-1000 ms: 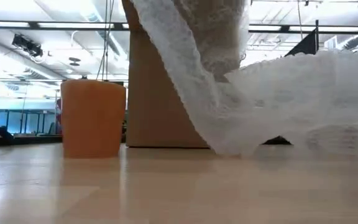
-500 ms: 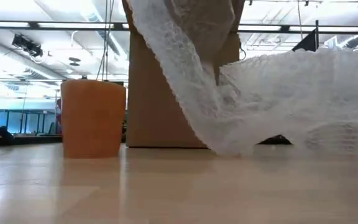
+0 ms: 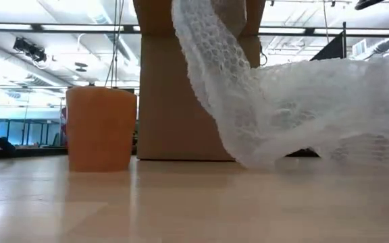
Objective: Wrap mug
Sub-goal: Wrap the orange cup with the bubble wrap
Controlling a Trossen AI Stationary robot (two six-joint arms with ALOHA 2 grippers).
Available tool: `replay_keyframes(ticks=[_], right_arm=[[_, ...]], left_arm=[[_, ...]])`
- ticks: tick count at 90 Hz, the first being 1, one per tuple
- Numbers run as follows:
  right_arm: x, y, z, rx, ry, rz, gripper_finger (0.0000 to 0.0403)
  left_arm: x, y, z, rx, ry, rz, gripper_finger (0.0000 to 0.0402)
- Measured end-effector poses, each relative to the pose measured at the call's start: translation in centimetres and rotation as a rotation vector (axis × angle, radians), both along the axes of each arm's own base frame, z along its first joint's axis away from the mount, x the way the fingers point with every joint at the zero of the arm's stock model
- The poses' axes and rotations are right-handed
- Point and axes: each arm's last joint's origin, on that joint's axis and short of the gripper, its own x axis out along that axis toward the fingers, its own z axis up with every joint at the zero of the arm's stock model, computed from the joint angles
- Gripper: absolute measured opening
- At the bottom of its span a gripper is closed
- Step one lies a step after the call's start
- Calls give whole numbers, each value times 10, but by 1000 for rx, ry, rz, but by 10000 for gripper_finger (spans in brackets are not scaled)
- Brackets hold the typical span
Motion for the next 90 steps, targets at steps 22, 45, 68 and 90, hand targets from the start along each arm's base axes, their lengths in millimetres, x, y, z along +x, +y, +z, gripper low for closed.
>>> replay_keyframes(ticks=[22, 45, 68, 90], right_arm=[[-14, -16, 82, -46, -107, 54, 96], [-19, -19, 82, -80, -79, 106, 96], [-18, -23, 25, -154, 87, 89, 103], [-9, -26, -18, -111, 149, 62, 85]], left_arm=[[-5, -8, -1, -20, 0, -25, 0], [-8, -16, -1, -36, -3, -47, 0], [-11, -22, -2, -85, 12, -77, 0], [-13, -26, -3, -117, 35, -106, 0]])
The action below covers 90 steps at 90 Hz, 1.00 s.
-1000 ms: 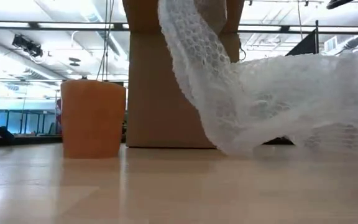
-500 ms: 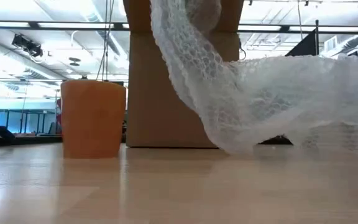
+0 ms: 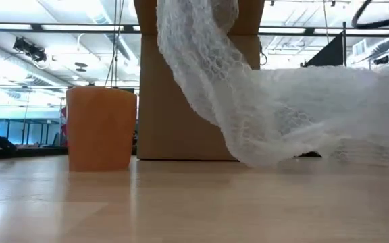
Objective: Wrap mug
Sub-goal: Wrap the orange cup with the bubble wrap
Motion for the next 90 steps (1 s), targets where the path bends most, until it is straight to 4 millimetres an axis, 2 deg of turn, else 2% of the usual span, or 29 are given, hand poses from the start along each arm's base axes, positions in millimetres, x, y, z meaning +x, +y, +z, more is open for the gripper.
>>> replay_keyframes(ticks=[8, 16, 32, 43, 59, 72, 80, 90], right_arm=[[4, 2, 4, 26, -11, 14, 43], [12, 11, 24, 76, -102, 44, 10], [16, 15, 99, 168, -360, 114, 2], [0, 9, 157, 185, -644, 175, 1], [-37, -11, 208, 117, -1006, 188, 0], [-58, -28, 229, 113, -1181, 102, 0], [-66, -39, 239, 188, -1216, 34, 0], [-68, -41, 240, 247, -1213, -23, 0]], left_arm=[[0, -1, -1, -16, 20, -20, 0], [-1, -3, -1, -34, 52, -55, 0], [-3, -7, -3, -69, 94, -104, 0], [-4, -9, -3, -80, 101, -115, 0], [-8, -16, -4, -107, 123, -158, 0], [-15, -26, -4, -137, 130, -189, 0], [-21, -34, -4, -156, 125, -204, 0], [-28, -45, -9, -176, 127, -206, 0]])
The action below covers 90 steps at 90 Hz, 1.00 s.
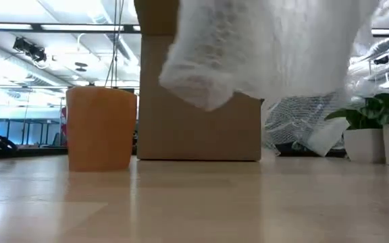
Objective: Wrap mug
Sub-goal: Wrap the orange cup with the bubble wrap
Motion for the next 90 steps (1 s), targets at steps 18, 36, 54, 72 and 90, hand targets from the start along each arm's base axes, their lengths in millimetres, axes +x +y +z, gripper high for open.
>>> replay_keyframes(ticks=[18, 36, 54, 72, 90], right_arm=[[3, 11, -8, 119, 69, 13, 0], [17, 30, -12, 145, -33, -89, 0], [39, 37, -1, 150, -248, -327, 1], [61, 24, 18, 48, -339, -571, 2], [86, -6, 38, -90, -308, -672, 1]], left_arm=[[-12, -26, -35, 13, 69, 27, 0], [-27, -43, -92, 36, 220, 96, 0], [-26, -38, -120, 44, 332, 157, 0], [-25, -35, -130, 51, 370, 183, 0], [-27, -35, -135, 48, 370, 216, 0]])
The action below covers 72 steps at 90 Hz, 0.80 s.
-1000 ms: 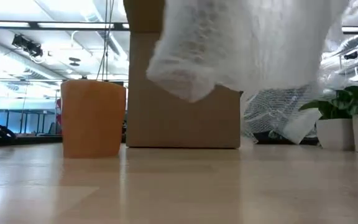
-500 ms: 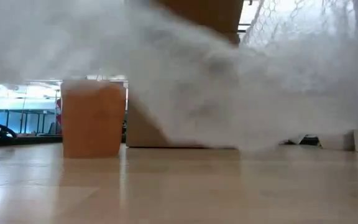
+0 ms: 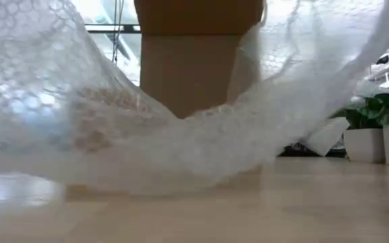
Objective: Wrap mug
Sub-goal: Wrap the orange cup with the bubble wrap
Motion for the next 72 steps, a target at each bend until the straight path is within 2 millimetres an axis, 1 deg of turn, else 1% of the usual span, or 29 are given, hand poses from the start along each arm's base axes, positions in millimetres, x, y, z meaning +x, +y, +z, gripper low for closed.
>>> replay_keyframes(ticks=[9, 20, 31, 40, 46, 51, 59, 65, 72], right_arm=[[7, -14, 11, -63, 27, 42, 2], [8, -31, 25, -140, 47, 32, 1], [-3, -50, 37, -261, 138, -29, 1], [-14, -60, 43, -323, 240, -111, 1], [-21, -62, 45, -341, 299, -152, 1], [-26, -62, 44, -393, 339, -135, 1], [-32, -58, 44, -417, 345, -94, 6], [-36, -55, 44, -428, 345, -68, 18], [-39, -52, 42, -448, 354, -47, 41]], left_arm=[[-2, -1, -4, 12, -7, 5, 0], [-8, -3, -13, 37, 9, 7, 0], [-16, -6, -23, 54, 38, 10, 0], [-23, -9, -27, 43, 50, 27, 0], [-28, -13, -27, 30, 44, 37, 0], [-33, -17, -27, 22, 32, 45, 0], [-45, -26, -27, 6, 9, 52, 0], [-55, -32, -27, -9, -9, 62, 0], [-68, -40, -27, -35, -34, 87, 0]])
